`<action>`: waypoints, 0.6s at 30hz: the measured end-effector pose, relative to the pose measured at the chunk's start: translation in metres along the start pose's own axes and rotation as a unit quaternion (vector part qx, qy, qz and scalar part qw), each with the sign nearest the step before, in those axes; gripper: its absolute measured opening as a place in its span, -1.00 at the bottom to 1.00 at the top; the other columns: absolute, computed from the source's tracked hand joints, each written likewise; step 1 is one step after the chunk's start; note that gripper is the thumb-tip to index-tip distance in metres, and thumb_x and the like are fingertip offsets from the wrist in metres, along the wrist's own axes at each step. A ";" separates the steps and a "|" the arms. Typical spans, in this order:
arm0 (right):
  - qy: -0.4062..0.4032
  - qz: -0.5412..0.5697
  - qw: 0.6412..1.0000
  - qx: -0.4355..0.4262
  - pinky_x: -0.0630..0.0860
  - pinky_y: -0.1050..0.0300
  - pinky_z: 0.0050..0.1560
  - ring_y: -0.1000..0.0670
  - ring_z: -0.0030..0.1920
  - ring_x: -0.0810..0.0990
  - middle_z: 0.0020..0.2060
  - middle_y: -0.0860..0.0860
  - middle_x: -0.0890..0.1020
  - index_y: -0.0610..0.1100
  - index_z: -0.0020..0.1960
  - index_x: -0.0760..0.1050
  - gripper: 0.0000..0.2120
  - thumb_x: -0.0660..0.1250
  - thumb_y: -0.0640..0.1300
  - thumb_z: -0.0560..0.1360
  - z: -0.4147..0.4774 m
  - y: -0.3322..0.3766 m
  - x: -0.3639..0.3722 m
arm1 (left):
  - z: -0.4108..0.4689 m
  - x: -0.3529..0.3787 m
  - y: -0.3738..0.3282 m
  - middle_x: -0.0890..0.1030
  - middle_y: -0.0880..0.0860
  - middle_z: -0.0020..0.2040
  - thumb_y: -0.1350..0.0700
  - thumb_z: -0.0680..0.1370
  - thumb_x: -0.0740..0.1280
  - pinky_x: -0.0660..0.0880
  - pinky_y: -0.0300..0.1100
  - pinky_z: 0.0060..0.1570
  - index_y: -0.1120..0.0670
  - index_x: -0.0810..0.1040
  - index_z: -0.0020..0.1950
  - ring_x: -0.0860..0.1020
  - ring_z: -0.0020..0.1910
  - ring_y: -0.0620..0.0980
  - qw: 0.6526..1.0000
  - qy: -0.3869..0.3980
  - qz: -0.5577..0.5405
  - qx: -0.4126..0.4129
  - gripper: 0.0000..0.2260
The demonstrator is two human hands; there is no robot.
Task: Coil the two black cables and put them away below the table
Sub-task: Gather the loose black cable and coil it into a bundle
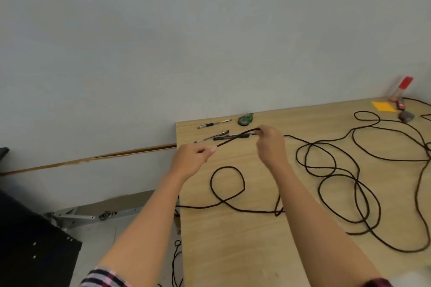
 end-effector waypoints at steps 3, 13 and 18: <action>-0.067 0.022 0.991 0.111 0.33 0.03 -0.17 -0.27 -0.06 0.56 -0.09 -0.31 0.62 -0.39 0.01 0.57 -0.77 0.15 -0.38 0.53 0.016 -0.061 -0.048 | 0.001 0.004 0.025 0.47 -0.03 -0.40 -0.11 0.55 0.26 0.29 -0.20 -0.30 0.11 0.48 -0.36 0.42 -0.37 -0.07 0.999 0.002 0.025 -0.020 -0.62; -0.009 -0.218 0.951 0.218 0.33 -0.08 0.26 -0.21 0.31 0.34 0.26 -0.20 0.44 -0.22 0.29 0.39 -0.63 0.24 -0.28 0.48 0.067 -0.122 -0.061 | 0.069 0.038 -0.058 0.39 -0.02 -0.45 0.00 0.56 0.29 0.22 -0.15 -0.33 0.14 0.48 -0.36 0.34 -0.41 -0.05 0.996 -0.088 -0.007 -0.005 -0.66; 0.061 -0.051 0.969 -0.235 0.30 -0.18 0.26 -0.29 0.28 0.39 0.31 -0.23 0.44 -0.24 0.45 0.27 -0.34 0.18 -0.36 0.34 0.061 -0.021 0.013 | 0.107 0.086 -0.120 0.55 0.10 -0.34 0.18 0.52 0.27 0.34 -0.07 -0.26 0.15 0.54 -0.28 0.49 -0.26 0.11 0.997 -0.079 0.009 0.011 -0.81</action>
Point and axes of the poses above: each hand's wrist, its own z-axis towards the middle knuckle, its own x-axis out of the palm, y = z × x, the point moved 10 cm from there along z, towards the middle knuckle
